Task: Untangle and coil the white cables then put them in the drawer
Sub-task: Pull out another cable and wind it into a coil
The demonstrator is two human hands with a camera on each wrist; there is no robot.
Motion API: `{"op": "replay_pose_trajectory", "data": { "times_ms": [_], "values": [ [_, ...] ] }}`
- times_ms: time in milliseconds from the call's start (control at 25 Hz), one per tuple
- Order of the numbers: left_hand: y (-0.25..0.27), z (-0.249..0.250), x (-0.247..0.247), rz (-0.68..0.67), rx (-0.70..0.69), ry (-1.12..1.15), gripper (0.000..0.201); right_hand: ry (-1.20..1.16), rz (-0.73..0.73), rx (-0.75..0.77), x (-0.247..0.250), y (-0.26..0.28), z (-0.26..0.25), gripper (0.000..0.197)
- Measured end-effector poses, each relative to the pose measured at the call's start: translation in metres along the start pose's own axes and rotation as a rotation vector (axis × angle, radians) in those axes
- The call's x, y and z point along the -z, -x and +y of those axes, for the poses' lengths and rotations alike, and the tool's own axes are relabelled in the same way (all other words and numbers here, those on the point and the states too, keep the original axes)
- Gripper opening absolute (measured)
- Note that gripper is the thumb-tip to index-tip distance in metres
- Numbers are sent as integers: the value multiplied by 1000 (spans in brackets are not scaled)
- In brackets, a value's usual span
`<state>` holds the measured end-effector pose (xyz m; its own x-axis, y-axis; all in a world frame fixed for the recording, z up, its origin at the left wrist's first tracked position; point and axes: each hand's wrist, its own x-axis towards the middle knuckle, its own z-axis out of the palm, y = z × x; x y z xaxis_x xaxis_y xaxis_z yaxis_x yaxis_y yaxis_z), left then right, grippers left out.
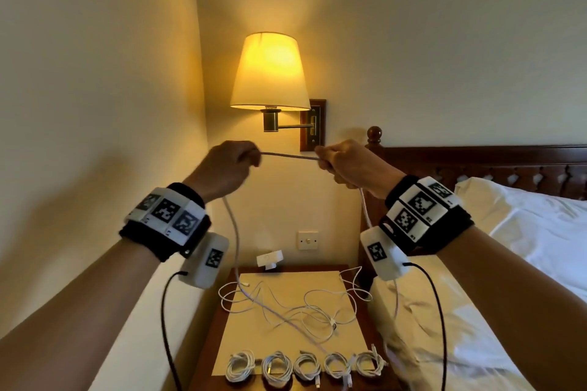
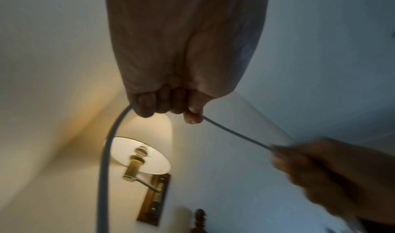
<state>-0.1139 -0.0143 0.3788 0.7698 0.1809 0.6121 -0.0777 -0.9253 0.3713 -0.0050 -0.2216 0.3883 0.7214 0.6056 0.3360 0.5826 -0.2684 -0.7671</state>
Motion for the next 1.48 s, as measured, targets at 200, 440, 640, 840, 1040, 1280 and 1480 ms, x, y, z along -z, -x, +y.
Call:
{"op": "replay_pose_trajectory", "data": {
  "times_ms": [200,440,640,840,1040,1280,1480],
  "values": [
    [8,-18,15,-170,253,156,30,43,50,81,5,6,15,37],
    [2,38,13,49,51,327,28,-49,13,179,-9,-10,-24,37],
    [13,-14,37,297,291,-14,22,92,64,116,3,-4,14,37],
    [13,37,-7,-84,-48,122,36,124,1,301,-33,-10,-11,36],
    [17,-12,15,237,187,-46,25,162,1,220,-12,2,22,40],
    [25,36,-19,-103,3,27,41,157,-10,328,-41,-2,14,33],
    [18,3,-26,158,139,-8,26,146,-73,272,-40,3,36,37]
  ]
}}
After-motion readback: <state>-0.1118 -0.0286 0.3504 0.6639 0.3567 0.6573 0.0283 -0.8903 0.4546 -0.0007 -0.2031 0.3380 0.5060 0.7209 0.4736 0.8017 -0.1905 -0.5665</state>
